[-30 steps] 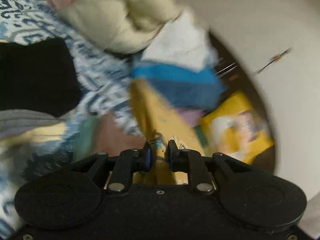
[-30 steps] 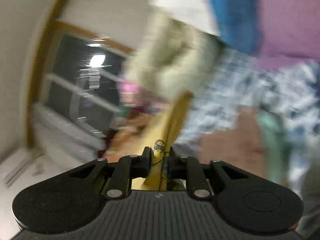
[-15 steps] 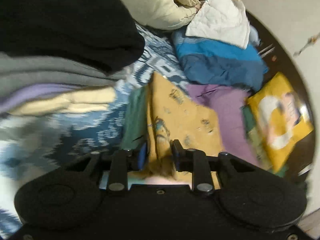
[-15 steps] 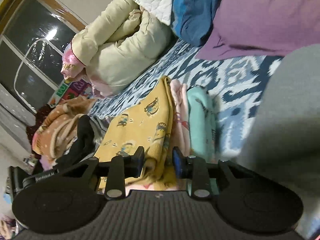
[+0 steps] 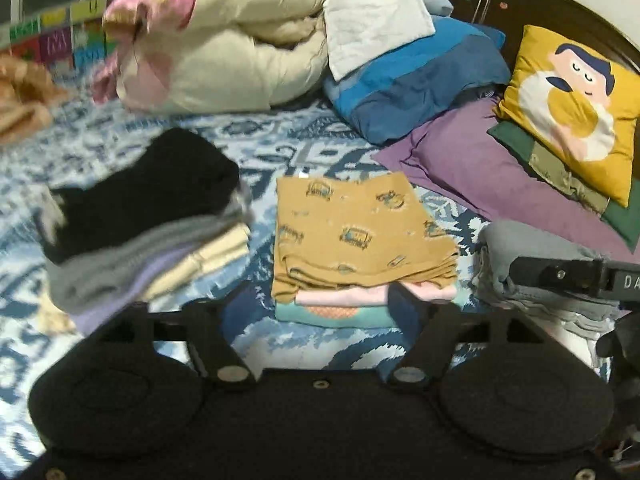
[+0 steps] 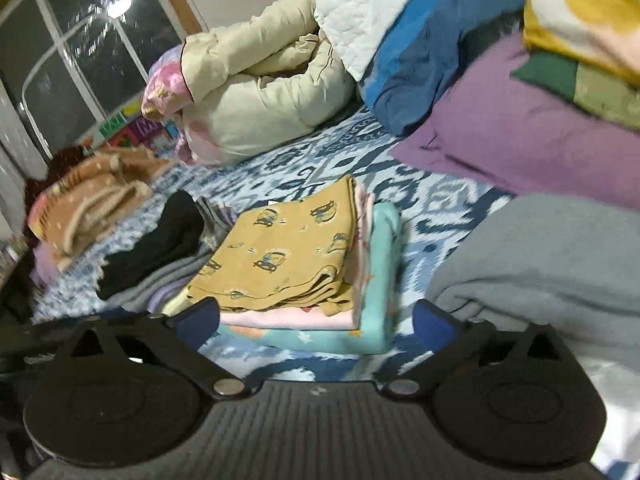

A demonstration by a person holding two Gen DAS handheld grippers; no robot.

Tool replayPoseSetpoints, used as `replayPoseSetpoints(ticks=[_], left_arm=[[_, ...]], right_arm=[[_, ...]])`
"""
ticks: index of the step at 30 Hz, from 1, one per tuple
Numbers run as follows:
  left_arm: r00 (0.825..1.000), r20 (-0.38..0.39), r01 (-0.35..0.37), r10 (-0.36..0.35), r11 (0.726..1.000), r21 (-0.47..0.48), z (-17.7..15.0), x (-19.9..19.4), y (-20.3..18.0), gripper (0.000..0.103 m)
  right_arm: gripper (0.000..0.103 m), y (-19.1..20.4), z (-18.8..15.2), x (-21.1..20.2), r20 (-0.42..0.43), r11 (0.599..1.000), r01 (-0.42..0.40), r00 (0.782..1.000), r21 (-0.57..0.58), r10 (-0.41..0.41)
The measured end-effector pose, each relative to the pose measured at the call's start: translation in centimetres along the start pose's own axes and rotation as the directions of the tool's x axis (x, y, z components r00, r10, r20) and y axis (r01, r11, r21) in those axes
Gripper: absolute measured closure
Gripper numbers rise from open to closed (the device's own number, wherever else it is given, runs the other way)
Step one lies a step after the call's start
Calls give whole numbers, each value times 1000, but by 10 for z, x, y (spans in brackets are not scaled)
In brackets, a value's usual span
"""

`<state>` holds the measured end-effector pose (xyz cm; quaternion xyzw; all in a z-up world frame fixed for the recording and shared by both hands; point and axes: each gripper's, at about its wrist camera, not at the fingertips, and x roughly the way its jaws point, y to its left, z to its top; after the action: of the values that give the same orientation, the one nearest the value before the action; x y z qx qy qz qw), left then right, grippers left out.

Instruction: Fold clothes

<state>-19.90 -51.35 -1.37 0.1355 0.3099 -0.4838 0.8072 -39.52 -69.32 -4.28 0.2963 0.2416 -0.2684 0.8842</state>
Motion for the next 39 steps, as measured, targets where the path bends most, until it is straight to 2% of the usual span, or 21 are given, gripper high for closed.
replayPoseSetpoints(ticks=[4,6,9,19,23,33,39], left_arm=[[997,17,-77,77,997,30,2,-18,-15,18],[993,32,-111,110,993,36,3,-26,-22,9],[989,42,-147,145,989,37,2,-33,-29,3],[987,27,-159,159,987,-6,5,-44,-41,0],[986,14,-166,167,984,-66,8,-43,-39,0],[982,-7,-187,187,981,-56,8,-33,-38,0],[979,21,-202,203,979,-42,7,-35,-44,0]], right_arm=[[0,18,5,-14,-43,993,92,995,-71,-95],[0,22,4,-22,-45,993,94,994,-72,-97],[0,28,3,-31,-45,989,122,991,-86,-126],[0,41,5,-43,-44,976,173,983,-134,-180],[0,41,5,-43,-50,974,183,980,-136,-191],[0,43,6,-38,-60,970,186,979,-155,-197],[0,46,6,-34,-69,969,182,978,-167,-196]])
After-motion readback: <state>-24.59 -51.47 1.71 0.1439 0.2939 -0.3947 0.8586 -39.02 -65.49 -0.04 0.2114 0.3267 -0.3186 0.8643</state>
